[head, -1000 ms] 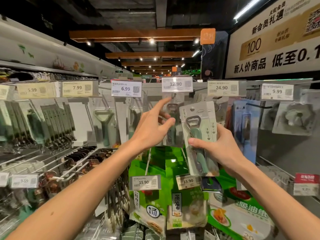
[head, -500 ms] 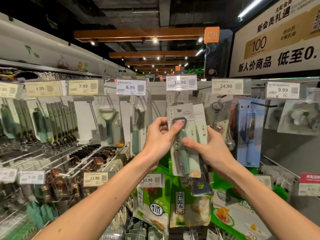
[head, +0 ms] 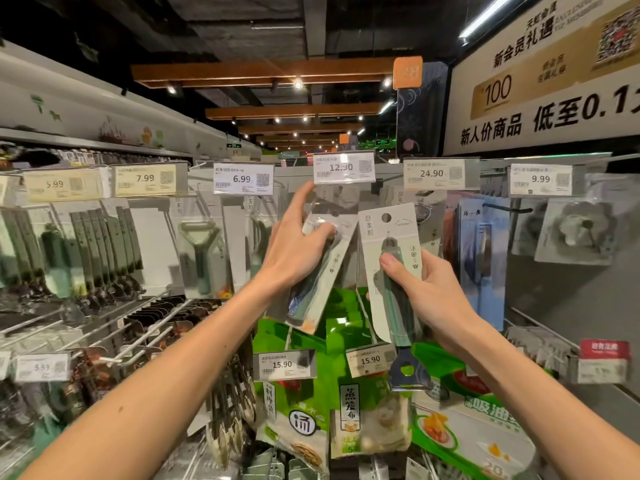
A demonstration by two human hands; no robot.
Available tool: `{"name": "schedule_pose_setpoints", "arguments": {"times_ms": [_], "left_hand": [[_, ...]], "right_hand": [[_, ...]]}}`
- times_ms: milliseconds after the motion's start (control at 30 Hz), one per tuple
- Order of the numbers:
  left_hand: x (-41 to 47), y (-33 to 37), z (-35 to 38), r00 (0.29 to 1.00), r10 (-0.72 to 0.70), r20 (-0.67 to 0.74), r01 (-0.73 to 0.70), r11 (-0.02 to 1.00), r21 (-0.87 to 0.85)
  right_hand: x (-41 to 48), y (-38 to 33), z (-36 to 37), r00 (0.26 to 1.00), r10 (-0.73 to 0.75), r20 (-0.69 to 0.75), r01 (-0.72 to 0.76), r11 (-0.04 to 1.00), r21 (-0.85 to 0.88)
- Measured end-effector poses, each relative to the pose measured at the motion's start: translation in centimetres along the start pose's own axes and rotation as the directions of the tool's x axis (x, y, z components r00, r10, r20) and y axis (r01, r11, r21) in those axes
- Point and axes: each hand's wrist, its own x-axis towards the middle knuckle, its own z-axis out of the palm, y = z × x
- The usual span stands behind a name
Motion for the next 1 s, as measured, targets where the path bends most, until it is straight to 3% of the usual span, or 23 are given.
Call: {"name": "schedule_pose_setpoints", "arguments": {"times_ms": [233, 567, 833, 1000], "left_hand": [[1.7, 1.1, -0.1, 0.965, 0.262, -0.028, -0.26, 0.963, 0.065], [4.8, -0.9, 1.9, 0.938, 0.345, -0.028, -0.336, 0.927, 0.164], [5.7, -2.4, 2.4, 0.918, 0.388, -0.081, -0.333, 0.867, 0.372], [5.0, -1.7, 1.5, 0.938, 0.345, -0.036, -0.273, 0.799, 0.536]], "right_hand": [[0.3, -0.4, -0.5, 1.0, 0.004, -0.024, -0.004, 1.0, 0.004], [0.9, -1.4, 0.2, 0.999, -0.033, -0.016, 0.033, 0.999, 0.01], [0.8, -1.3, 0.1, 1.0, -0.022, -0.014, 0.022, 0.999, -0.027], [0.1, -1.3, -0.2, 1.0, -0.027, -0.013, 0.027, 0.999, -0.033]]}}
